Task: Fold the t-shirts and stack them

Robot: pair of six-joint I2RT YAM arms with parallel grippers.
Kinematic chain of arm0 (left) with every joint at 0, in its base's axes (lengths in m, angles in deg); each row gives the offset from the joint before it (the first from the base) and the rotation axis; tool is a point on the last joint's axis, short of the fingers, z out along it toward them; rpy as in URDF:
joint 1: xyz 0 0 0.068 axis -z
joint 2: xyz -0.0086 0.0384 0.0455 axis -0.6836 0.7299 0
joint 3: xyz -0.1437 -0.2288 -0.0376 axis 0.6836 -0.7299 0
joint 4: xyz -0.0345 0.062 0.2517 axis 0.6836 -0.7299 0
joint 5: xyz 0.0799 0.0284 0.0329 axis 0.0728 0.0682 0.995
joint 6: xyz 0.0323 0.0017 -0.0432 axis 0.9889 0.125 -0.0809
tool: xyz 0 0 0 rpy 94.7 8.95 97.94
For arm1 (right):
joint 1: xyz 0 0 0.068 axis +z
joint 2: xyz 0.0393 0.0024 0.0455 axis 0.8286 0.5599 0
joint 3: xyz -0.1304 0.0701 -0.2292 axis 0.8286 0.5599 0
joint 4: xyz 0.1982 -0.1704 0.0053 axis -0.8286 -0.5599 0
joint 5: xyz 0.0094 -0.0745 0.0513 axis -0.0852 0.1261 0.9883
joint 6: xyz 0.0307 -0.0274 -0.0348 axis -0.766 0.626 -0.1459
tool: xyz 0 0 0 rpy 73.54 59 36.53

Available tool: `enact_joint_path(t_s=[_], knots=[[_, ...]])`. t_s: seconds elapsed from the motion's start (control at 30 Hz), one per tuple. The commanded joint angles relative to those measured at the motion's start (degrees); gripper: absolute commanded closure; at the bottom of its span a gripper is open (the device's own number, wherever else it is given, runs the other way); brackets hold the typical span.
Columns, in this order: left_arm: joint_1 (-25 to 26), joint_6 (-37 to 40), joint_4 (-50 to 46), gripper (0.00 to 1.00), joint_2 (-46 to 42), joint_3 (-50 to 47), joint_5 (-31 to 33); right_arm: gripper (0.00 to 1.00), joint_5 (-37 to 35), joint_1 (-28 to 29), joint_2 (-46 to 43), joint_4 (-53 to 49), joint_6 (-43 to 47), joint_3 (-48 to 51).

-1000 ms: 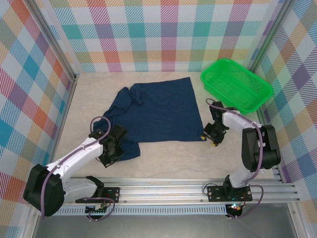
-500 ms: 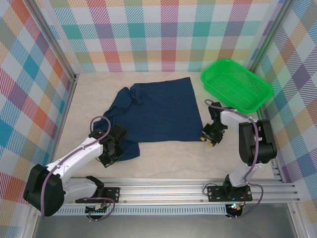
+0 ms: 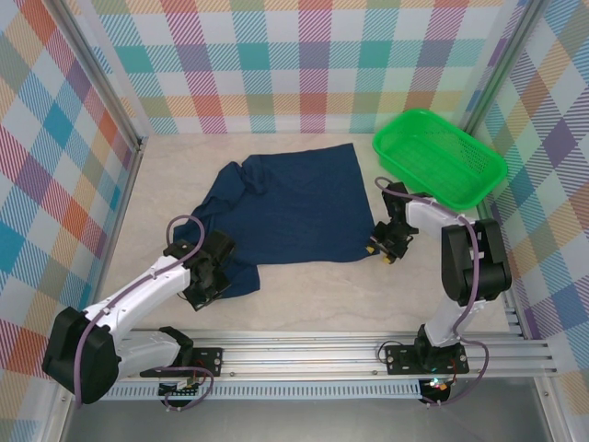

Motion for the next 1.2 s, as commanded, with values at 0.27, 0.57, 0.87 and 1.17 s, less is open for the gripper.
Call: enact_joint_path(t_s=[0.27, 0.57, 0.87, 1.17], knots=[[0.6, 1.2, -1.3, 1.0, -0.1, 1.2, 0.1, 0.62, -0.8, 0.5, 3.3, -1.6, -0.3, -1.2], [0.6, 0.9, -1.3, 1.0, -0.3, 1.5, 0.1, 0.58, -4.9, 0.5, 3.7, -4.9, 0.1, -2.1], [0.5, 1.2, 0.3, 1.0, 0.5, 3.2, 1.5, 0.79, -4.0, 2.5, 9.7, -2.5, 0.8, -5.0], [-1.4, 7.1, -2.5, 1.0, 4.2, 18.7, 10.6, 1.0, -3.5, 4.7, -1.1, -0.1, 4.9, -12.1]])
